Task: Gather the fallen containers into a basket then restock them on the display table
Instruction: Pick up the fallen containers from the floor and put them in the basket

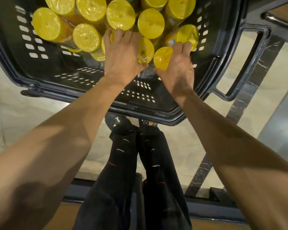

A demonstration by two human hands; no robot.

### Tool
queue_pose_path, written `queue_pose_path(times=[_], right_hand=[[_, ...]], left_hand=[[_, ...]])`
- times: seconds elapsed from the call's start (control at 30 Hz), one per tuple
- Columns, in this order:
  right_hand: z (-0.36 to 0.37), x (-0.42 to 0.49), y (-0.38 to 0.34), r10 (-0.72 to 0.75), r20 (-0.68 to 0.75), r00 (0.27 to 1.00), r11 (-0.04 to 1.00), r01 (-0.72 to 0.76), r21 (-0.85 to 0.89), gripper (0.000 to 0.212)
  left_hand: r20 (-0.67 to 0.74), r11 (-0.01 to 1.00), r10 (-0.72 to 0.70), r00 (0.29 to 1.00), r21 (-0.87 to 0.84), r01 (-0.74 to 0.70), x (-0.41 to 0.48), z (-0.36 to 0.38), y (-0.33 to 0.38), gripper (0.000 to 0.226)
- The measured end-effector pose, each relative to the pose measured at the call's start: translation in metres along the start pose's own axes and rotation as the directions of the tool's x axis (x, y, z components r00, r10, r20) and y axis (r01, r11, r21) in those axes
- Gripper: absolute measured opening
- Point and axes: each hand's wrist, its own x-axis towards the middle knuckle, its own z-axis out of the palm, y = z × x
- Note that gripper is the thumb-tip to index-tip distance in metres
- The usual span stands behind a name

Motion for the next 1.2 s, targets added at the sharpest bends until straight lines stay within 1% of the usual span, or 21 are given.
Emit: queue_pose_path(times=[0.07,0.2,0.37,0.5,0.6,0.67,0.77,0.87,1.07,1.2], right_hand=[[0.002,-0.002,0.000,0.003,-0.024,1.000,1.000,-0.003,-0.010,0.075],[-0.001,-0.005,-0.002,0.024,-0.038,0.999,0.998,-0.027,-0.060,0.076],[-0.011,-0.008,0.000,0.037,0.023,0.999,0.995,-0.034,-0.096,0.074],[-0.026,-0.012,-0.001,0.002,0.065,0.998,0.992,0.006,-0.130,0.066],[-0.044,-0.019,-0.006,-0.033,0.093,0.995,0.980,0.050,-0.191,0.057],[-0.060,-0.023,-0.011,-0.050,0.127,0.991,0.972,0.078,-0.221,0.054],[-0.092,-0.029,-0.019,-0.061,0.201,0.978,0.956,0.115,-0.268,0.056],[-0.130,-0.035,-0.029,-0.055,0.248,0.967,0.947,0.130,-0.295,0.056],[-0.203,-0.055,-0.044,-0.114,0.191,0.975,0.948,0.164,-0.271,0.050],[-0.239,-0.072,-0.043,-0.115,0.157,0.981,0.953,0.153,-0.260,0.047]], left_hand=[[0.000,1.000,0.000,1.000,0.002,0.000,-0.001,0.000,-0.002,0.072],[0.054,0.999,0.010,0.998,0.036,-0.012,-0.004,-0.007,-0.006,0.077],[0.101,1.000,0.026,0.995,0.007,-0.027,-0.010,-0.019,-0.003,0.075],[0.181,0.999,0.013,0.983,-0.053,-0.004,-0.020,-0.041,0.000,0.067],[0.272,0.995,-0.001,0.962,-0.094,0.028,-0.027,-0.068,0.002,0.059],[0.300,0.996,-0.023,0.954,-0.071,0.046,-0.030,-0.091,0.003,0.055],[0.322,0.998,-0.063,0.945,0.002,0.066,-0.036,-0.134,0.006,0.049],[0.320,0.995,-0.089,0.943,0.070,0.071,-0.042,-0.177,0.011,0.049],[0.304,0.983,-0.142,0.942,0.153,0.099,-0.050,-0.256,0.025,0.050],[0.237,0.979,-0.128,0.963,0.185,0.084,-0.065,-0.294,0.031,0.052]])
